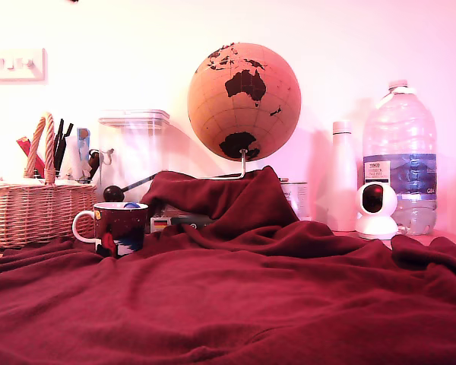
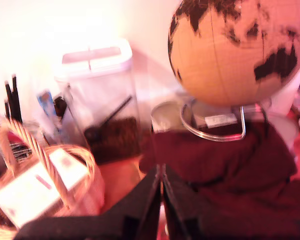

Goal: Pick up the coffee capsules on the table and drop them inside the coffee cup

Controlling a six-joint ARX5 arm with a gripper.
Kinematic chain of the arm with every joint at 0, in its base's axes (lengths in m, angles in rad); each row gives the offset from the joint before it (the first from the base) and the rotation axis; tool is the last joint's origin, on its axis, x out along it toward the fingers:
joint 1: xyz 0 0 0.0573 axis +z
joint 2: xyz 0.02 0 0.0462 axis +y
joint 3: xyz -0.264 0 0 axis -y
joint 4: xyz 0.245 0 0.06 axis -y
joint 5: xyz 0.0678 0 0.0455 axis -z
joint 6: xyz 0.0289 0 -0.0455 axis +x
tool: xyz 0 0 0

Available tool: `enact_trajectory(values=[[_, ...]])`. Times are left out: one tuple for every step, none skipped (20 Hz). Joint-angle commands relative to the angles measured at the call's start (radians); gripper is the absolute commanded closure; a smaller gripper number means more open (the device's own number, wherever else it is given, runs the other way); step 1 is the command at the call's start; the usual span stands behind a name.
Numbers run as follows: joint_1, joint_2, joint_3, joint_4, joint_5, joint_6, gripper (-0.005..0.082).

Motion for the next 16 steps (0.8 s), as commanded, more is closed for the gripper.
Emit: enact_trajectory(values=[[-0.002, -0.029, -0.094, 0.054, -0.001, 0.001, 0.0793], [-0.002, -0.048, -0.14, 0.081, -0.001, -0.003, 0.0793], [-0.002, -0.066, -0.182, 0.109, -0.001, -0.006, 0.0793], [-0.002, -0.081, -0.222, 0.135, -0.002, -0.007, 0.0793], [0.0, -0.095, -0.262, 0.161, -0.002, -0.014, 0.0793], [0.003, -0.107, -0.299, 0.189, -0.002, -0.02, 0.0793], [0.008, -0.118, -0.336, 0.219, -0.002, -0.033, 0.0793], [0.011, -0.125, -0.372, 0.242, -0.002, -0.034, 0.0793], [0.011, -0.132, -0.407, 0.265, -0.002, -0.049, 0.0793], [0.012, -0.137, -0.439, 0.289, -0.002, -0.058, 0.0793], [0.014, -0.142, -0.472, 0.315, -0.002, -0.058, 0.0793], [0.021, -0.144, -0.503, 0.337, -0.002, -0.06, 0.0793], [0.031, -0.149, -0.531, 0.354, -0.002, -0.064, 0.0793], [0.041, -0.15, -0.558, 0.373, -0.002, -0.068, 0.0793], [0.052, -0.151, -0.584, 0.391, -0.001, -0.073, 0.0793], [0.062, -0.157, -0.611, 0.407, 0.001, -0.075, 0.0793]])
